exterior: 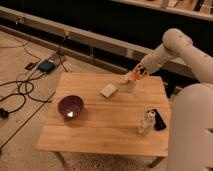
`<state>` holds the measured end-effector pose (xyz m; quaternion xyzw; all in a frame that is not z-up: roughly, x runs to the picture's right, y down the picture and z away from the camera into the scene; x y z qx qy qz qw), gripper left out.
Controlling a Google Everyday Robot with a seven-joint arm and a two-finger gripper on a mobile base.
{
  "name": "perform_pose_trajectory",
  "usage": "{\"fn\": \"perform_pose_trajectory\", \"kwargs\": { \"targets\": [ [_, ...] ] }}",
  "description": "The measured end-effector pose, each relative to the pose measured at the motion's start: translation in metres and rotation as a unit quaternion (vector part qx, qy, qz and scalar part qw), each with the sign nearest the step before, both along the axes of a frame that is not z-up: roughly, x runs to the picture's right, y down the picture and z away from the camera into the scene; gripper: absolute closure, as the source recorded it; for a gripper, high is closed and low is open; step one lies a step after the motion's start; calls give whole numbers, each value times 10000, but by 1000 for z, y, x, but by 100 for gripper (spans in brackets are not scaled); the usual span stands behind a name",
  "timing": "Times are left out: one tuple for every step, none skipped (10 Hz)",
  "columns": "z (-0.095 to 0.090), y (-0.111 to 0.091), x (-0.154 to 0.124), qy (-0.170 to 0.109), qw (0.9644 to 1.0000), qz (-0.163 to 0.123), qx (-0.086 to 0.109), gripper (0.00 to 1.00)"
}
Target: Place the pepper in the ceramic cup
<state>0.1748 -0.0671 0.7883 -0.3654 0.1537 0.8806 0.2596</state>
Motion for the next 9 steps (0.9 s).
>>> {"fn": "perform_pose_trajectory", "kwargs": {
  "targets": [
    [-4, -2, -13, -145, 9988, 375, -272, 100],
    [-6, -6, -26, -274, 9952, 767, -534, 100],
    [-3, -20, -49, -495, 9817, 1556, -983, 100],
    [3, -31, -60, -596, 9689, 2064, -1225, 100],
    [13, -39, -63, -636, 9540, 2562, -1419, 100],
    [26, -42, -60, -622, 9371, 3045, -1592, 100],
    [32, -43, -56, -613, 9270, 3297, -1682, 100],
    [38, -41, -47, -628, 9104, 3665, -1812, 100],
    [39, -39, -41, -678, 9030, 3820, -1848, 100]
  ]
}}
